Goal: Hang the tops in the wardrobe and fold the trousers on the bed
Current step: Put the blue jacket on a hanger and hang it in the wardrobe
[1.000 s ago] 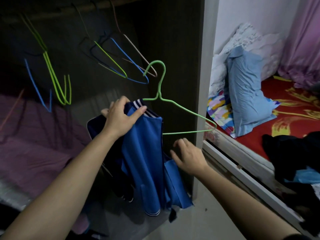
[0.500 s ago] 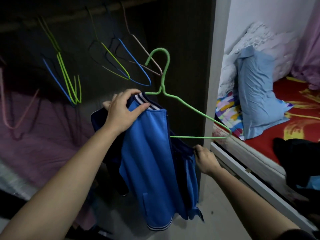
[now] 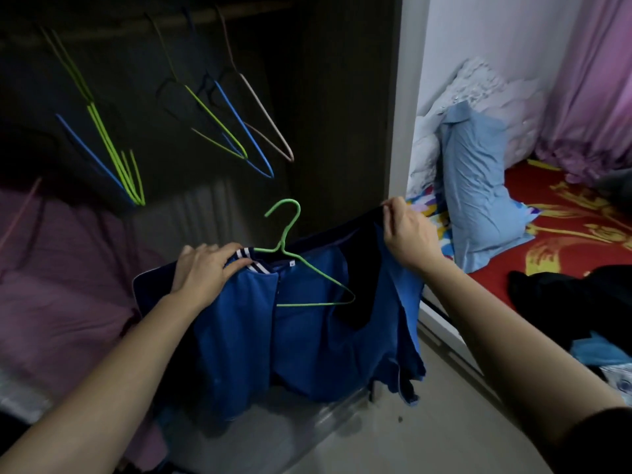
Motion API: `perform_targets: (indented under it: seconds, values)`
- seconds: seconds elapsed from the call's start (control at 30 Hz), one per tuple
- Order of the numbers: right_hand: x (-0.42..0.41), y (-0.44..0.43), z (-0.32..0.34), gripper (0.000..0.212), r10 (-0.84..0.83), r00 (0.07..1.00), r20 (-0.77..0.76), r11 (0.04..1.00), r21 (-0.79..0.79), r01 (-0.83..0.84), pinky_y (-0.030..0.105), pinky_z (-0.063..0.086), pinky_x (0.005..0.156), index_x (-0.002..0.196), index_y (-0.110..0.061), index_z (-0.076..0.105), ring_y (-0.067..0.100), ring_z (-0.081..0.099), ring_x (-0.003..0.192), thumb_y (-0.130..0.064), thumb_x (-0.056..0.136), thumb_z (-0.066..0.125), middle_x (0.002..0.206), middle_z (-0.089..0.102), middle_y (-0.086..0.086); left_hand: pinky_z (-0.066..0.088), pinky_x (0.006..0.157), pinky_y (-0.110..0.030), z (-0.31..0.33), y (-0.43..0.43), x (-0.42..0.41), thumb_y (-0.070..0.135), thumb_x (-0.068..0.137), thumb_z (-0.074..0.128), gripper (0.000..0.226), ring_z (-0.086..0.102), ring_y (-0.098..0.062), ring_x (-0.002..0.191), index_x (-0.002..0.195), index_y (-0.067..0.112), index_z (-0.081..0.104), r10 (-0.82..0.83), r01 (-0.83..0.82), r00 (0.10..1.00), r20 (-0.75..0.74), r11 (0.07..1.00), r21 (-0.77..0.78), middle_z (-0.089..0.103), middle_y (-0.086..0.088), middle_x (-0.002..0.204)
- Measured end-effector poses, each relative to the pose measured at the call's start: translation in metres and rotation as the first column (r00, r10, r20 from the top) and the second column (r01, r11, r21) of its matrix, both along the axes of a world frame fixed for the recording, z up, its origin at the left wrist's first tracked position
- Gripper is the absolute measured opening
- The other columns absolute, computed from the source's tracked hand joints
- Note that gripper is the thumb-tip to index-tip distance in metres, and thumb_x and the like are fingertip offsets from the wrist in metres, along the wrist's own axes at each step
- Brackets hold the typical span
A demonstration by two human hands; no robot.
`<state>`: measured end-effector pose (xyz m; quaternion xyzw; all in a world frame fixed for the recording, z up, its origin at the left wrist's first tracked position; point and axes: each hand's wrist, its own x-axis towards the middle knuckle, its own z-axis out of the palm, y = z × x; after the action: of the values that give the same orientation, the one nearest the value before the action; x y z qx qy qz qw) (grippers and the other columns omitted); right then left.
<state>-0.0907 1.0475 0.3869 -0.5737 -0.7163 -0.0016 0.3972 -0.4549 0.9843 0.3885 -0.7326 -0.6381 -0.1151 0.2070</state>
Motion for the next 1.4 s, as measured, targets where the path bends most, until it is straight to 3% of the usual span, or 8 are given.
perform_targets:
  seconds: [0.3, 0.5, 0.63, 0.73, 0.83, 1.0, 1.23, 1.4]
  values:
    - [-0.031, -0.006, 0.024, 0.020, 0.144, 0.987, -0.076, 0.986, -0.076, -0.150, 0.031, 0.041, 0.074, 0.106, -0.014, 0.068, 0.033, 0.067, 0.095, -0.025, 0.100, 0.052, 0.100, 0.074, 0.011, 0.045, 0.067, -0.034, 0.008, 0.009, 0.035, 0.067, 0.087, 0.055, 0.044, 0.065, -0.037, 0.093, 0.109, 0.032, 0.070, 0.210, -0.268, 0.795, 0.569, 0.963, 0.019, 0.072, -0.009, 0.098]
    - [-0.050, -0.020, 0.021, 0.019, 0.197, 0.948, -0.251, 0.936, -0.240, -0.258, 0.011, 0.032, 0.063, 0.101, -0.012, 0.076, 0.006, 0.062, 0.074, -0.027, 0.092, 0.070, 0.079, 0.064, -0.006, 0.046, 0.072, -0.011, 0.013, 0.013, 0.063, 0.066, 0.076, 0.068, 0.044, 0.063, 0.007, 0.088, 0.102, 0.032, 0.076, -0.018, 0.039, 0.541, 0.841, 0.999, -0.004, 0.071, 0.023, 0.092]
    - [-0.054, -0.026, 0.041, 0.014, 0.234, 0.876, -0.422, 0.964, -0.018, -0.266, -0.002, 0.039, 0.068, 0.105, -0.017, 0.076, -0.018, 0.060, 0.076, -0.022, 0.095, 0.067, 0.087, 0.069, -0.014, 0.052, 0.077, -0.027, 0.001, 0.015, 0.064, 0.045, 0.087, 0.069, 0.016, 0.067, -0.002, 0.087, 0.095, 0.034, 0.077, -0.059, 0.183, 0.446, 0.893, 0.983, -0.026, 0.074, 0.019, 0.088]
    - [-0.054, -0.032, 0.040, 0.013, 0.327, 0.866, -0.379, 0.945, 0.102, -0.312, 0.009, 0.046, 0.070, 0.107, -0.019, 0.071, -0.002, 0.063, 0.075, -0.019, 0.095, 0.066, 0.082, 0.065, -0.015, 0.050, 0.075, -0.028, -0.004, 0.011, 0.059, 0.035, 0.088, 0.072, 0.007, 0.064, -0.002, 0.078, 0.083, 0.037, 0.076, -0.081, 0.180, 0.255, 0.963, 0.983, 0.036, 0.074, 0.011, 0.083]
    - [-0.057, -0.037, 0.021, 0.032, 0.376, 0.907, -0.189, 0.891, -0.195, -0.410, 0.034, 0.052, 0.086, 0.126, -0.017, 0.061, 0.012, 0.065, 0.086, -0.020, 0.095, 0.066, 0.092, 0.068, -0.006, 0.049, 0.065, -0.014, 0.005, 0.007, 0.058, 0.041, 0.077, 0.080, 0.005, 0.064, 0.002, 0.073, 0.080, 0.038, 0.078, -0.122, 0.087, 0.115, 0.986, 0.990, 0.113, 0.075, 0.011, 0.079]
    - [-0.069, -0.043, 0.008, 0.059, 0.468, 0.747, -0.472, 0.695, -0.325, -0.641, 0.040, 0.054, 0.094, 0.149, -0.017, 0.034, 0.018, 0.067, 0.106, -0.006, 0.097, 0.058, 0.127, 0.066, 0.002, 0.053, 0.066, -0.023, 0.019, -0.003, 0.051, 0.047, 0.067, 0.086, 0.027, 0.067, -0.007, 0.072, 0.081, 0.026, 0.080, -0.132, 0.056, 0.077, 0.988, 0.990, 0.128, 0.076, -0.001, 0.080]
    - [-0.074, -0.011, 0.018, 0.043, 0.243, 0.969, -0.052, 0.967, -0.059, -0.246, 0.033, 0.048, 0.085, 0.134, -0.027, 0.058, 0.013, 0.053, 0.101, -0.049, 0.098, 0.052, 0.115, 0.052, -0.002, 0.050, 0.057, -0.016, 0.036, -0.021, 0.021, 0.058, 0.054, 0.088, 0.039, 0.067, -0.004, 0.065, 0.078, 0.028, 0.080, -0.158, 0.053, 0.120, 0.980, 0.987, 0.152, 0.076, 0.003, 0.074]
    - [-0.065, 0.009, 0.039, 0.052, 0.414, 0.841, 0.349, 0.909, -0.116, -0.400, 0.034, 0.031, 0.081, 0.126, -0.036, 0.057, 0.018, 0.049, 0.103, -0.066, 0.099, 0.025, 0.109, 0.061, -0.008, 0.048, 0.059, -0.013, 0.047, -0.030, 0.005, 0.056, 0.055, 0.088, 0.036, 0.066, 0.000, 0.067, 0.077, 0.029, 0.080, -0.207, 0.057, 0.109, 0.972, 0.978, 0.202, 0.076, 0.005, 0.076]
